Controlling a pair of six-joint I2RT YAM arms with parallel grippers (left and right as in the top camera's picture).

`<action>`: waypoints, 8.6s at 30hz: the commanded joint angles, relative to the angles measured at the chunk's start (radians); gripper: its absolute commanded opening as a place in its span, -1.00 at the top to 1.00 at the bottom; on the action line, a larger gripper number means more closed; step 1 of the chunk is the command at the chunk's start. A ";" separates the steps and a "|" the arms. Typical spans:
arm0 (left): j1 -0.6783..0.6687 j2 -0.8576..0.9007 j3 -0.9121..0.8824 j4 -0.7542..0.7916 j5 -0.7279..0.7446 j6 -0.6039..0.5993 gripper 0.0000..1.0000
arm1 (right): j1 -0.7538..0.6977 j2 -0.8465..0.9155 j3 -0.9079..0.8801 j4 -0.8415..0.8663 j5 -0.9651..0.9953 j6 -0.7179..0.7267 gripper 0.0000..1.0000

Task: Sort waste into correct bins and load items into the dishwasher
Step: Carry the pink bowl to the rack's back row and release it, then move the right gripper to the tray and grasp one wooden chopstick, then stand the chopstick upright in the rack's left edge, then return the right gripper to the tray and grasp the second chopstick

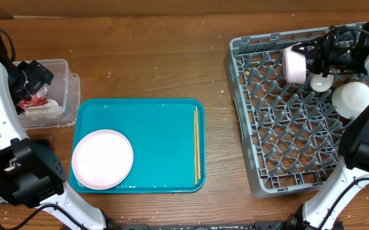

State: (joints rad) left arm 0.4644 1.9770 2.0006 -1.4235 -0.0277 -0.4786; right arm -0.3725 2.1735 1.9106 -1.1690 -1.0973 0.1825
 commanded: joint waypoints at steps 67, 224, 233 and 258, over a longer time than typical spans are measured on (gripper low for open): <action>-0.007 -0.002 -0.002 0.000 -0.006 0.000 -1.00 | 0.053 -0.003 -0.058 0.170 -0.132 -0.099 0.93; -0.007 -0.002 -0.002 0.000 -0.006 0.000 -1.00 | 0.529 -0.148 0.027 -0.166 0.909 -0.175 -0.11; -0.007 -0.002 -0.002 0.000 -0.006 0.000 -0.99 | 0.626 -0.158 0.032 -0.249 0.700 -0.036 -0.27; -0.007 -0.002 -0.002 -0.001 -0.006 0.000 -1.00 | 1.118 -0.141 -0.435 0.105 0.980 0.578 -0.04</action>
State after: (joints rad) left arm 0.4644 1.9770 2.0003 -1.4239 -0.0277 -0.4786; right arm 0.7273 2.0243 1.5166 -1.0863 -0.1158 0.7078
